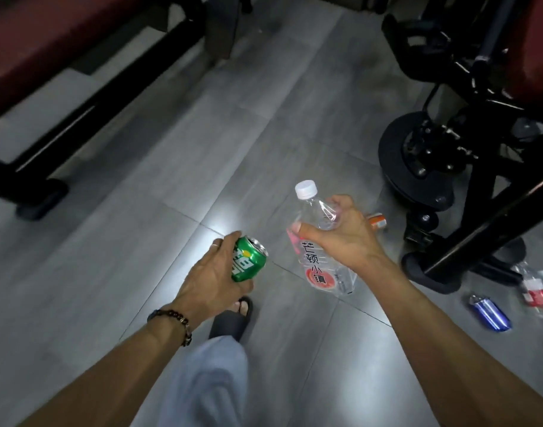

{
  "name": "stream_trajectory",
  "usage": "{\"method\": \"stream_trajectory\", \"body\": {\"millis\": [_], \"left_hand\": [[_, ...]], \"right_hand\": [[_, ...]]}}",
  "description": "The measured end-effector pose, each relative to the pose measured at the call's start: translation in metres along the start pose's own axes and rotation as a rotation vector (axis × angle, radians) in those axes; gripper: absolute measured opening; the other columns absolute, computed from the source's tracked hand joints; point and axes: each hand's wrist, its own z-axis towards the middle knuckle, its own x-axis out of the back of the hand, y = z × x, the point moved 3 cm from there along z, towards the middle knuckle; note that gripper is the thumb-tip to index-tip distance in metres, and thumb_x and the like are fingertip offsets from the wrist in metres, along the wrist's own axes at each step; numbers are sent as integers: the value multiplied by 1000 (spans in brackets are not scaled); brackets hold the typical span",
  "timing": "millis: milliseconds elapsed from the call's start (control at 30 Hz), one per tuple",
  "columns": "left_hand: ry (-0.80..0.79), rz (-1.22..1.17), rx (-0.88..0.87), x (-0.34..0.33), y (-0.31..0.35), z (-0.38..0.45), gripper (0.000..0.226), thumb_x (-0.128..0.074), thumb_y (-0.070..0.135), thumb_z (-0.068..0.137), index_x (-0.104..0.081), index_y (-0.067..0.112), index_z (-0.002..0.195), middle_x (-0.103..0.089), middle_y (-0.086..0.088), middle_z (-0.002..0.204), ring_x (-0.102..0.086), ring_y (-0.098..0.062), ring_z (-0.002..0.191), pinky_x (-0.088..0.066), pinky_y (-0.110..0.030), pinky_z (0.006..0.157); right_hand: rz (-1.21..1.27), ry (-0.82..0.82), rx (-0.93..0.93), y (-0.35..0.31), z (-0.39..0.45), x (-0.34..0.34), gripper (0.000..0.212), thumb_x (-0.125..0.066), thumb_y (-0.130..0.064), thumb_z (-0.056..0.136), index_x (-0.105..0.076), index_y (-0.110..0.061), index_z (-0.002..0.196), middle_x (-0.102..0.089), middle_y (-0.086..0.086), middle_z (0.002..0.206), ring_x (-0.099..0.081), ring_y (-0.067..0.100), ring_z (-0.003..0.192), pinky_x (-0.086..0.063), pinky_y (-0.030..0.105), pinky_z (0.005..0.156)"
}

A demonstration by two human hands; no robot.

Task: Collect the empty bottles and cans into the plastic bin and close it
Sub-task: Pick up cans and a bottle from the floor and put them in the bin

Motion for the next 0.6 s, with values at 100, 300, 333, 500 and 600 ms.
{"method": "stream_trajectory", "body": {"millis": [100, 300, 333, 500, 600], "left_hand": [[64, -52, 103, 2, -17, -73, 87, -74, 32, 75, -23, 26, 145, -43, 2, 132, -46, -17, 117, -39, -24, 90], [196, -181, 289, 10, -62, -208, 85, -74, 36, 76, -24, 28, 143, -44, 4, 125, -50, -17, 106, -52, -33, 84], [220, -197, 318, 11, -71, -230, 84, -73, 37, 76, -24, 28, 143, -44, 3, 126, -50, -17, 105, -52, -33, 83], [342, -239, 479, 11, -136, -334, 80, -73, 40, 75, -27, 27, 140, -46, 1, 127, -52, -21, 107, -47, -35, 88], [397, -266, 541, 5, -179, -399, 79, -73, 40, 73, -30, 26, 138, -48, 0, 122, -52, -21, 104, -49, -36, 85]], "right_hand": [[4, -98, 61, -19, -45, -22, 71, -84, -53, 61, -41, -31, 114, -56, -10, 112, -55, 12, 102, -38, 22, 80], [-68, -301, 140, -57, -135, -90, 90, -84, -51, 62, -40, -22, 134, -52, -6, 123, -51, 14, 113, -39, 25, 91], [-88, -335, 161, -64, -151, -104, 89, -84, -50, 63, -39, -22, 134, -52, -6, 123, -51, 14, 112, -38, 24, 91], [-173, -468, 265, -96, -237, -185, 71, -82, -48, 67, -43, -26, 122, -53, -8, 109, -51, 12, 97, -36, 22, 80], [-223, -525, 324, -105, -297, -241, 75, -82, -47, 66, -43, -24, 126, -52, -7, 110, -51, 13, 97, -36, 23, 79]]}}
